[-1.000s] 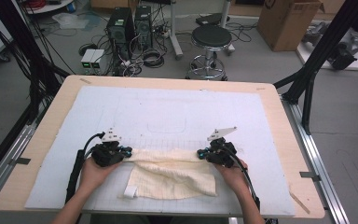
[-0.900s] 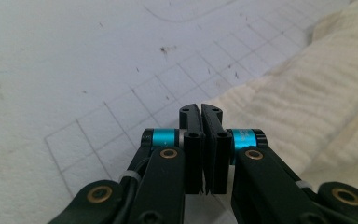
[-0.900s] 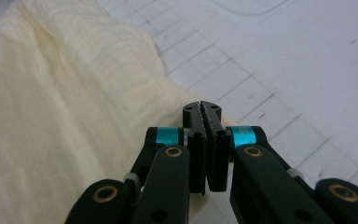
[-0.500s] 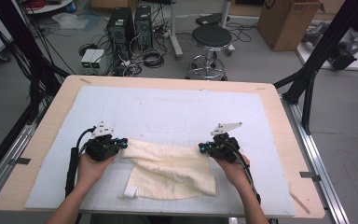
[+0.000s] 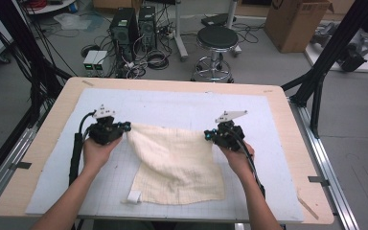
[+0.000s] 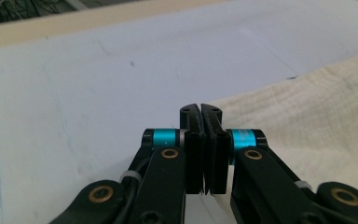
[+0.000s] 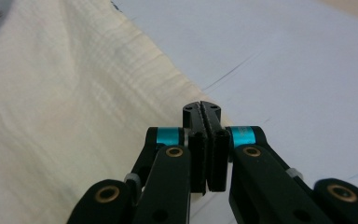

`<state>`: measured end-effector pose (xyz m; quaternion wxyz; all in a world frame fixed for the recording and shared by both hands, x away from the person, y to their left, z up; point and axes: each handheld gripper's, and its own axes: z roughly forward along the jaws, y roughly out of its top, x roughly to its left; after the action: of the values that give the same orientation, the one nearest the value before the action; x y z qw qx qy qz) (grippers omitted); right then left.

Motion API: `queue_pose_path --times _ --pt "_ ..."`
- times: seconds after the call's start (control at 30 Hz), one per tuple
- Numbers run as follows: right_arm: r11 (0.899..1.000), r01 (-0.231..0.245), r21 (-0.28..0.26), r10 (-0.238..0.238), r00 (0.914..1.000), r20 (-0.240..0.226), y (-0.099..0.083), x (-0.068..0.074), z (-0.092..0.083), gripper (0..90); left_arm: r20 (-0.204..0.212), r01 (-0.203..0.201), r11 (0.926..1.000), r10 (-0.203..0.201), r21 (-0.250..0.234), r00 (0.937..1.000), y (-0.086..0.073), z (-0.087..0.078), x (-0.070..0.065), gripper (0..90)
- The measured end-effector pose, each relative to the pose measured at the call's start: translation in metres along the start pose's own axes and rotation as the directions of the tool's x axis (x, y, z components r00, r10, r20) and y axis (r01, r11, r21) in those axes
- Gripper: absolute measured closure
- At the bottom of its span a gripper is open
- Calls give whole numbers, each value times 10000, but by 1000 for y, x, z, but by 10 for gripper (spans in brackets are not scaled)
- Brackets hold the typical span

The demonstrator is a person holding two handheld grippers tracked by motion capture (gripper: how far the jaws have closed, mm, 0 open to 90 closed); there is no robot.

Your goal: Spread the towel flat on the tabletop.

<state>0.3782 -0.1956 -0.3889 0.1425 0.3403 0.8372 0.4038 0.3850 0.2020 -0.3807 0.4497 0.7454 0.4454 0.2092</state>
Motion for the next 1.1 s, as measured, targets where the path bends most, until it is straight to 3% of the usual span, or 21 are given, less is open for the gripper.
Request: queue_pose_path --times 0.1,0.13,0.17,0.2,0.23,0.3,0.37,0.47,0.57,0.67,0.77,0.93,1.1 --pt "9980 -422 -468 453 9967 668 18 -22 4 890 -299 130 9992 -141 -384 9995 27 22 6 869" --pt "9966 -485 -659 550 9933 1018 23 -28 6 823 -449 82 9991 -101 -413 9989 33 29 5 821" --pt "9947 -571 -856 692 9868 1463 26 -32 8 727 -513 223 9994 -235 -250 9984 37 35 5 700" --pt "9931 -818 -839 927 9866 1346 27 -38 10 725 -312 380 9992 -384 -133 9988 39 39 7 639" --pt "9928 -896 -793 995 9863 1313 27 -41 11 710 -80 460 9989 -461 -123 9989 37 43 7 637" --pt "9926 -1039 -624 1112 9855 1279 23 -44 13 688 -52 352 9990 -351 260 9994 32 47 7 638" --pt "9927 -1168 -313 1191 9890 875 18 -43 14 671 89 240 9988 -244 421 9997 24 47 6 637" --pt "9941 -1035 -314 1058 9910 816 10 -37 12 656 347 406 9983 -421 414 9985 12 42 5 638" --pt "9919 -1263 93 1260 9917 242 3 -33 8 620 540 280 9989 -300 369 9981 0 32 3 629" --pt "9958 -840 -372 850 9960 261 -3 -21 -2 609 768 43 9998 -59 215 9970 -11 19 -3 617" --pt "9967 -677 -459 676 9977 -29 -12 -9 -12 584 1020 -219 9997 209 89 9946 -21 3 -10 596" --pt "9965 -254 -802 213 9985 -509 -27 14 -27 533 1525 -507 9987 518 -109 9869 -41 -24 -23 581" --pt "9959 380 -820 -459 9943 -963 -42 38 -35 496 2068 -804 9960 868 -389 9745 -60 -49 -36 558"
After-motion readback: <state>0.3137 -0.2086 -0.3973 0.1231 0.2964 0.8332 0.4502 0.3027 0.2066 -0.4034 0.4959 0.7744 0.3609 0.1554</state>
